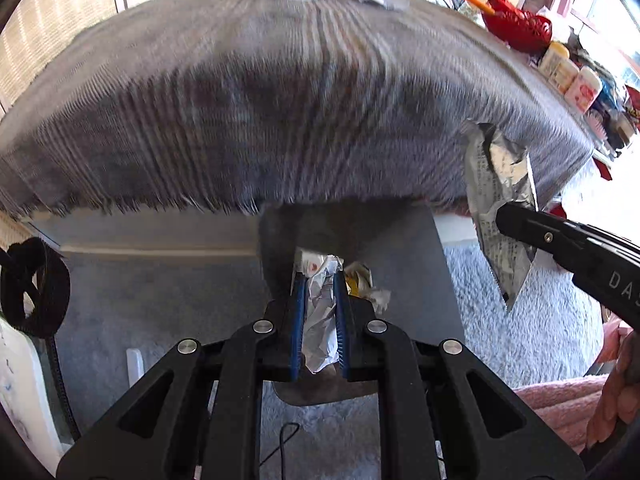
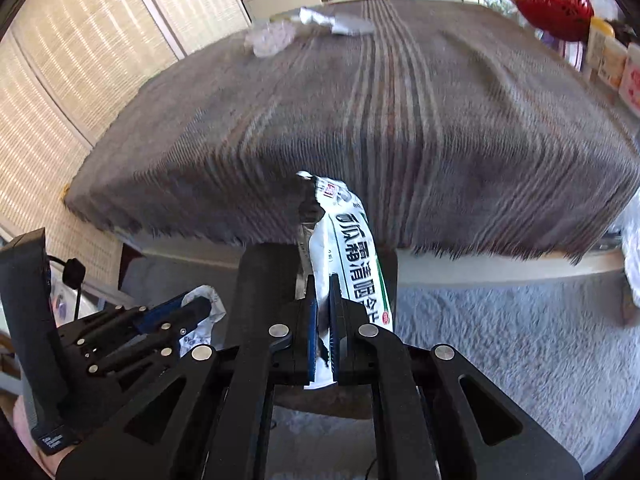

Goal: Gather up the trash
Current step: 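Carry the tissue and printed wrapper over the bin and release both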

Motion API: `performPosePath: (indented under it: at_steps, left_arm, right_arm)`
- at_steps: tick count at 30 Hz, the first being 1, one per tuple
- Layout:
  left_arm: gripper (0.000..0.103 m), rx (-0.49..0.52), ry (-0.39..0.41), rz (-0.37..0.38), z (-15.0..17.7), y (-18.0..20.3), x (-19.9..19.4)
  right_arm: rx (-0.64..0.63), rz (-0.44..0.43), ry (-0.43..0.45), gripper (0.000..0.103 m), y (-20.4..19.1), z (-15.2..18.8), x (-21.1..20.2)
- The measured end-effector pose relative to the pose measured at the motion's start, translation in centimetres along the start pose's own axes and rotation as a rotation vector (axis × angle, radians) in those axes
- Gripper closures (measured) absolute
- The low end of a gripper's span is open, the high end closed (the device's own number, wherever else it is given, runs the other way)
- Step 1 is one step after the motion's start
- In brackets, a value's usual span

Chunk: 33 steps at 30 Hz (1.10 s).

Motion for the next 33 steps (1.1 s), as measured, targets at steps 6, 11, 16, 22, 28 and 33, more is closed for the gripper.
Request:
performPosePath:
  at_steps: [6,11,16,22,28,33]
  left_arm:
    - [0.09,0.033,-0.047,0.002,1.6,0.9,2.5]
    - [0.09,0.045,-0.057,0.005,1.6,0.9,3.2]
    - [0.085,0.051,-0.067,0.007,2.4,1.4,3.8]
    - [0.069,0.058,-0.061,-0.009,2.8,1.6,4.2]
    - [0.062,0.037,-0.056,-0.012,2.6,0.8,3.4]
    - [0.045,0.027,-0.045,-0.025,2.3,0.3,2.7]
  right_arm:
    - [0.079,-0.032,-0.071,0.097,1.7,1.6,3.2]
    - [0.077,-0.015,-0.084,0.097,1.6,1.8,4.2]
    - [0.073,-0.008,-0.081,0.093,1.3,1.8,4.2]
    - [0.075,0.021,-0.079,0.092,1.3,1.3,3.7]
    - [0.067,0.026,-0.071,0.057,1.4,1.3,3.5]
    - [0.04,0.08,-0.053,0.032,1.2,0.9,3.2]
Point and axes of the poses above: each gripper's, at about its wrist camera, not at the fingertips, and x roughly the way its jaws point, y to its right, z to its underside, the point moved 5 cm from there along x, roughly the way its jaws point, and after that the axes turned 8 degrees about -z, right-handed, at the moved point
